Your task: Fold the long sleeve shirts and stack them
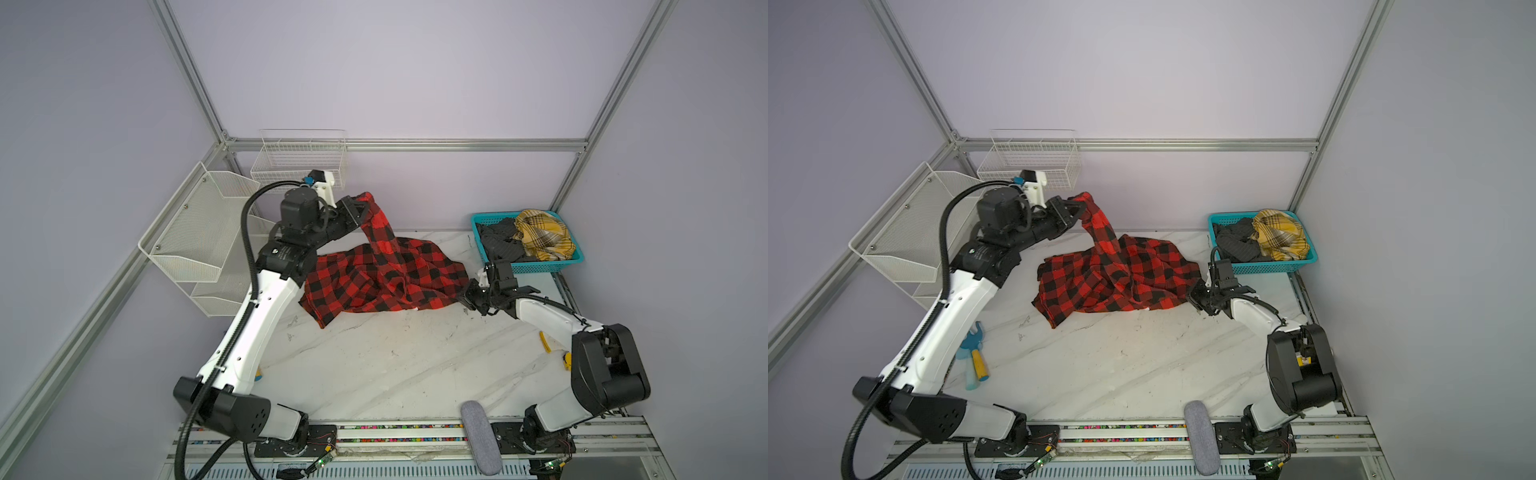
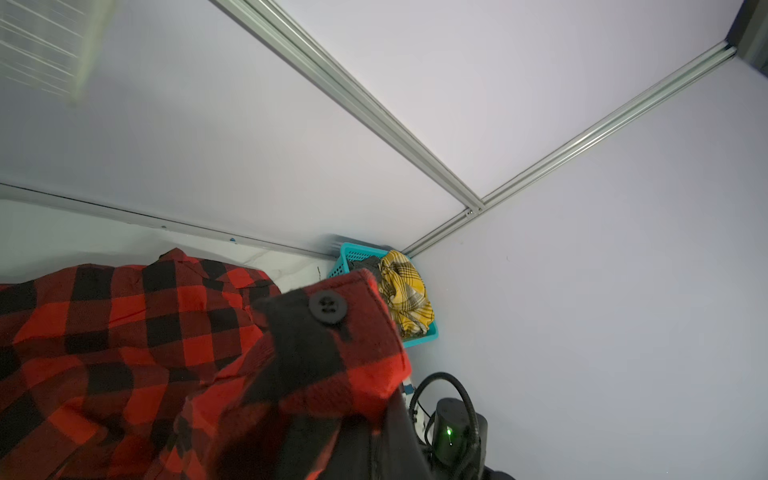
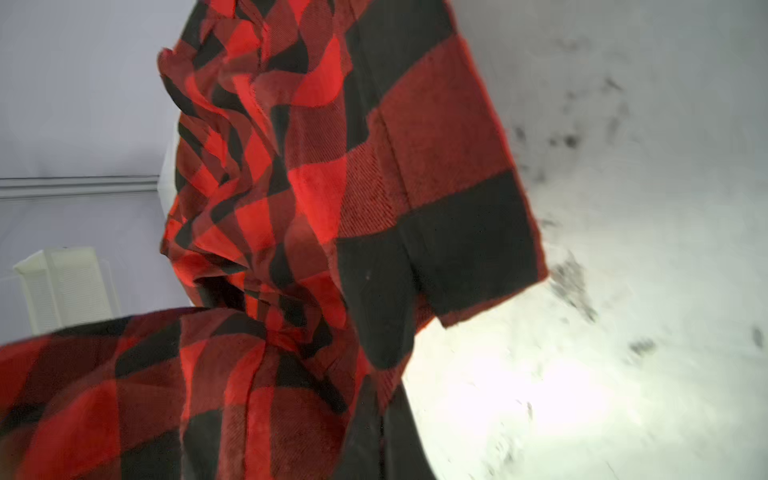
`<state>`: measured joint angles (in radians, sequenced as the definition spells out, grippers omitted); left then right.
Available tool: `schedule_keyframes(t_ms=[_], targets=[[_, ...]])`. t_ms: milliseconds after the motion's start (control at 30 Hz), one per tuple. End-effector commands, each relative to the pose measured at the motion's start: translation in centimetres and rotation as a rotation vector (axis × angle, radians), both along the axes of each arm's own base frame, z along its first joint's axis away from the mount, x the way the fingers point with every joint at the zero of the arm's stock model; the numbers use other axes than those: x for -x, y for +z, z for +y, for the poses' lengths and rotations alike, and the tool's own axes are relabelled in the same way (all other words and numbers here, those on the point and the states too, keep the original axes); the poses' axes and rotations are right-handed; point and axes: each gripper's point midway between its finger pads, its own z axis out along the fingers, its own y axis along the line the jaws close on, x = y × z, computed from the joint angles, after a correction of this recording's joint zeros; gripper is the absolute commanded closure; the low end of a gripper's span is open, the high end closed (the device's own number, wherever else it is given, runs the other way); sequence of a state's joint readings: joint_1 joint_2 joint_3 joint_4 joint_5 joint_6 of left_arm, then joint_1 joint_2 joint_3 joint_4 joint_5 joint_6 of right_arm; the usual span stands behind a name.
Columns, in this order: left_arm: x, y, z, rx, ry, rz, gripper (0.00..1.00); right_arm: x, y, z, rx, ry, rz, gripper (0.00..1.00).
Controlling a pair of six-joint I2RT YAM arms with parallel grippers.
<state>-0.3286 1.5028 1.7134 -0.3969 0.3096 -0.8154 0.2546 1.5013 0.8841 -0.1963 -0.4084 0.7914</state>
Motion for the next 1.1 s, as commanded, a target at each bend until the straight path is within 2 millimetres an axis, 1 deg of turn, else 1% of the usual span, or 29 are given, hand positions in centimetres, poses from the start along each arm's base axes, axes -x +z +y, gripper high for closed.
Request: schedule_keyframes(t_ms=[0, 33, 67, 100, 133, 200, 233, 267, 300, 333, 367, 400, 433, 467, 500, 533, 567, 600, 633, 667, 700, 733, 767, 833, 867, 900, 933, 1000, 1067], targets=[[-2.2, 2.0, -5.1, -0.009, -0.078, -0.104, 1.00, 2.7, -1.2, -1.7, 0.076, -0.022, 0.047, 1.00], [-3.7, 0.2, -6.4, -0.025, -0.084, -0.074, 0.96, 2.8, -0.9, -1.9, 0.082, -0.029, 0.040, 1.00], [-5.0, -1.2, -7.3, -0.032, -0.086, -0.047, 0.71, 2.8, -0.6, -2.0, 0.085, -0.033, 0.035, 1.00], [-6.5, -3.0, -8.2, -0.055, -0.089, -0.019, 0.40, 2.7, -0.5, -2.1, 0.085, -0.035, 0.035, 1.00], [-7.9, -4.9, -8.5, -0.091, -0.077, 0.024, 0.26, 2.6, -0.4, -2.0, 0.085, -0.036, 0.037, 1.00], [-9.2, -7.3, -8.9, -0.168, -0.079, 0.072, 0.21, 2.3, -0.2, -1.9, 0.092, -0.027, 0.043, 1.00], [-9.0, -8.4, -8.7, -0.208, -0.083, 0.111, 0.19, 2.2, -0.1, -1.9, 0.102, -0.011, 0.038, 1.00], [-8.6, -8.9, -8.4, -0.241, -0.086, 0.128, 0.16, 2.0, 0.0, -1.9, 0.106, -0.008, 0.036, 1.00], [-7.8, -9.7, -7.4, -0.286, -0.069, 0.151, 0.13, 1.9, 0.2, -1.9, 0.111, -0.009, 0.033, 1.00], [-6.7, -10.5, -6.0, -0.335, -0.034, 0.172, 0.10, 1.7, 0.4, -2.0, 0.120, -0.012, 0.026, 1.00], [-5.5, -11.4, -4.4, -0.383, 0.008, 0.194, 0.04, 1.5, 0.6, -2.2, 0.128, -0.017, 0.020, 1.00], [-3.8, -13.1, -2.3, -0.442, 0.051, 0.234, 0.01, 1.3, 0.6, -2.4, 0.144, -0.021, 0.017, 1.00], [-2.0, -14.8, -0.6, -0.494, 0.080, 0.268, 0.00, 1.2, 0.6, -2.7, 0.168, -0.019, 0.018, 1.00], [-0.3, -15.5, 0.9, -0.523, 0.099, 0.287, 0.00, 1.1, 0.5, -3.1, 0.210, -0.008, 0.020, 1.00], [2.0, -17.8, 2.8, -0.562, 0.116, 0.344, 0.00, 1.2, 0.5, -3.6, 0.261, 0.011, 0.023, 0.91], [4.0, -19.4, 4.5, -0.574, 0.129, 0.393, 0.00, 1.3, 0.5, -3.9, 0.295, 0.020, 0.030, 0.77], [6.0, -20.7, 5.7, -0.578, 0.132, 0.436, 0.00, 1.3, 0.7, -4.2, 0.324, 0.027, 0.028, 0.65], [8.1, -21.9, 7.4, -0.568, 0.151, 0.484, 0.00, 1.5, 1.0, -4.5, 0.364, 0.033, 0.024, 0.53], [9.9, -23.7, 8.8, -0.555, 0.159, 0.549, 0.00, 1.7, 1.7, -4.8, 0.407, 0.039, 0.015, 0.44], [11.5, -24.8, 9.6, -0.527, 0.160, 0.592, 0.00, 2.0, 2.2, -4.8, 0.444, 0.050, 0.004, 0.40], [12.9, -26.0, 10.4, -0.484, 0.163, 0.643, 0.00, 2.3, 2.8, -4.6, 0.484, 0.064, -0.009, 0.38], [14.4, -27.6, 10.7, -0.438, 0.155, 0.696, 0.00, 2.6, 3.5, -4.3, 0.510, 0.078, -0.027, 0.37], [15.3, -28.8, 10.8, -0.401, 0.147, 0.733, 0.00, 2.8, 3.8, -3.8, 0.521, 0.095, -0.033, 0.37], [16.7, -31.1, 11.2, -0.375, 0.155, 0.796, 0.00, 3.1, 4.5, -1.6, 0.521, 0.150, -0.071, 0.37], [16.8, -31.8, 11.3, -0.381, 0.162, 0.809, 0.00, 3.2, 4.6, -0.3, 0.514, 0.180, -0.092, 0.36], [16.7, -32.5, 11.7, -0.399, 0.178, 0.815, 0.00, 3.2, 4.8, 1.4, 0.501, 0.221, -0.117, 0.36], [16.5, -33.1, 12.1, -0.415, 0.196, 0.821, 0.00, 3.2, 4.9, 2.5, 0.495, 0.245, -0.132, 0.35], [15.1, -34.1, 12.3, -0.424, 0.205, 0.810, 0.00, 3.0, 4.6, 4.5, 0.501, 0.286, -0.149, 0.29], [13.8, -35.1, 12.1, -0.404, 0.205, 0.820, 0.02, 2.6, 4.2, 5.6, 0.519, 0.306, -0.151, 0.27]])
